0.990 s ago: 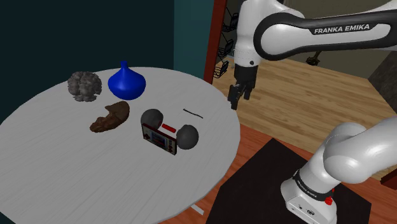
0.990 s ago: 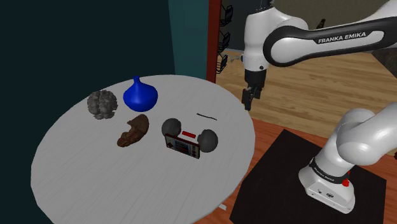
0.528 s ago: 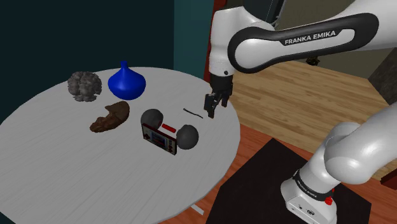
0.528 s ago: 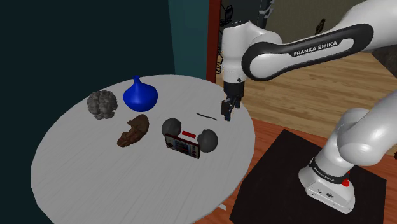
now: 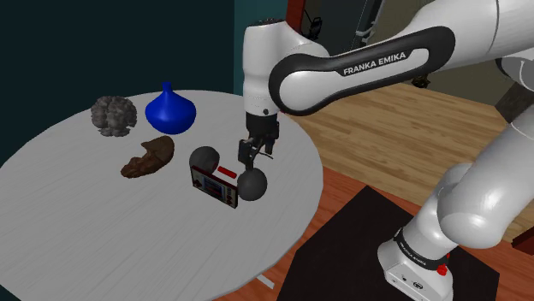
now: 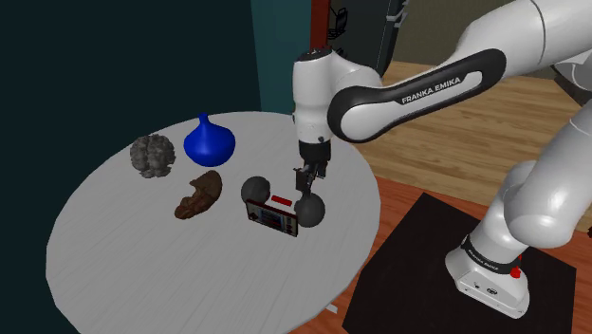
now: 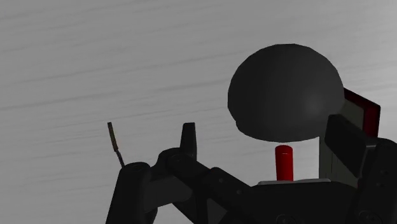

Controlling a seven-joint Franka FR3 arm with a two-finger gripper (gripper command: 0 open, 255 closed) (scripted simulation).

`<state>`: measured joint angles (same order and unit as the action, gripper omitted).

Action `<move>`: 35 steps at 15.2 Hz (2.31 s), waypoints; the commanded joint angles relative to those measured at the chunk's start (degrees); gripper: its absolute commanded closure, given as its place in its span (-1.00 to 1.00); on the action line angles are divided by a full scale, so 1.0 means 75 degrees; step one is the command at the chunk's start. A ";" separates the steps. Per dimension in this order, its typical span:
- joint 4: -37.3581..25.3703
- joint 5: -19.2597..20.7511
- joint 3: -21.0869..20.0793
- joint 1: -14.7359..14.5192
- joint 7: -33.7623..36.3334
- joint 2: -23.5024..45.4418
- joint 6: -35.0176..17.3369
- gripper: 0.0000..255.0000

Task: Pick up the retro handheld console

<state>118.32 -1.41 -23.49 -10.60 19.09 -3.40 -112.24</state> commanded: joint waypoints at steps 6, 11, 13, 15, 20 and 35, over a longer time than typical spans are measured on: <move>-0.1569 0.0842 -0.0393 -0.0514 0.0663 0.1853 -0.0416 -1.00; -0.2147 0.1238 -0.0439 -0.0825 0.0917 0.2615 -0.0624 -1.00; -0.2032 0.1282 -0.0423 -0.0835 0.0945 0.2689 -0.0804 -1.00; -0.1925 0.1331 -0.0405 -0.0846 0.0976 0.2769 -0.0982 -1.00; -0.1845 0.1370 -0.0390 -0.0856 0.1002 0.2835 -0.1121 1.00; -0.2234 0.1208 -0.0450 -0.0819 0.0897 0.2567 -0.0494 1.00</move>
<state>102.43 7.65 -26.83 -16.65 25.79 15.76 -116.75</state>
